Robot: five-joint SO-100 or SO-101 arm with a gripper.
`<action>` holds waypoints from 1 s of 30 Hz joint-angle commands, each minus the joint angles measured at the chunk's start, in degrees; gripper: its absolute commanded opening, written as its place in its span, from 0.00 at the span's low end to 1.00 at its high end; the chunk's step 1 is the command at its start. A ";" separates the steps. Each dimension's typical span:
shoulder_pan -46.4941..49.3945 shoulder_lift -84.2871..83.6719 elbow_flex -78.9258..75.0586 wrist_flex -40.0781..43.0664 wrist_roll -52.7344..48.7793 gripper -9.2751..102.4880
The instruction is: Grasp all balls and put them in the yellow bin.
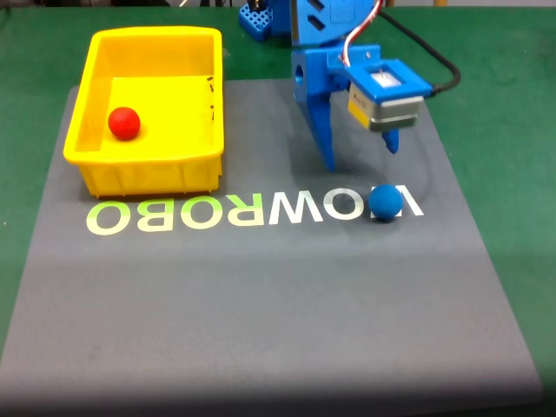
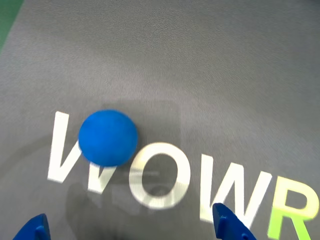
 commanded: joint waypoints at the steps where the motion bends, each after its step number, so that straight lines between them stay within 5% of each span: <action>1: -0.44 -2.46 -7.65 -1.58 0.35 0.41; 30: -3.08 -17.93 -13.54 -5.98 3.96 0.40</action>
